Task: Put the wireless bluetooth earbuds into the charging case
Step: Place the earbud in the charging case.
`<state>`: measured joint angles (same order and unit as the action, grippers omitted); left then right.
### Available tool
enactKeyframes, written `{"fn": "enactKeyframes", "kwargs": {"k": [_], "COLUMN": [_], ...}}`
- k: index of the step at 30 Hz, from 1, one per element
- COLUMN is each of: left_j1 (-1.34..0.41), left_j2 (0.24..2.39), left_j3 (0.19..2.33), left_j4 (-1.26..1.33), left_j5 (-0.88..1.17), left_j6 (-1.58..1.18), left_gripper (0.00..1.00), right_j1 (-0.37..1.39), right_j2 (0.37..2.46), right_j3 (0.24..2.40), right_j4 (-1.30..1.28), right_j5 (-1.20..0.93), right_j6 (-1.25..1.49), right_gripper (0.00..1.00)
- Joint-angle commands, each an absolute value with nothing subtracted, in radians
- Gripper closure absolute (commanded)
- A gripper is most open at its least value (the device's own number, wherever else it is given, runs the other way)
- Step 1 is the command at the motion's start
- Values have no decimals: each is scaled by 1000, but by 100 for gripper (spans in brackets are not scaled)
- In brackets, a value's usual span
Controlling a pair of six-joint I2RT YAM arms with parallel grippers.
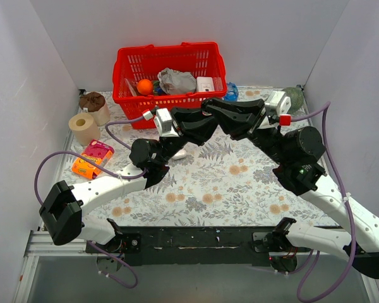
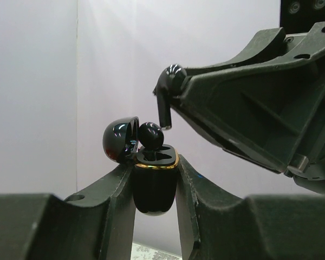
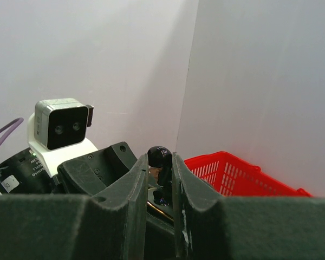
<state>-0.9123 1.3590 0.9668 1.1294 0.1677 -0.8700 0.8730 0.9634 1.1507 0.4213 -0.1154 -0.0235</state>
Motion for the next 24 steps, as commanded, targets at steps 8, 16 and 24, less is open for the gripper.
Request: {"fn": "enactKeyframes", "kwargs": {"k": [8, 16, 24], "left_j1": [-908, -908, -908], "left_j2": [1339, 1336, 1333], "left_j3": [985, 983, 985], "left_j4": [1129, 1126, 1123], "left_j5": [175, 175, 167], "left_j6": [-848, -847, -838], "left_gripper": [100, 100, 100], "right_j1": [879, 879, 879], "right_j2": [968, 971, 962], "right_j3": [1120, 1120, 1111], "right_j4": [454, 431, 405], "right_j5": [-118, -129, -149], "right_j6": [-6, 14, 17], "right_gripper": [99, 99, 99]}}
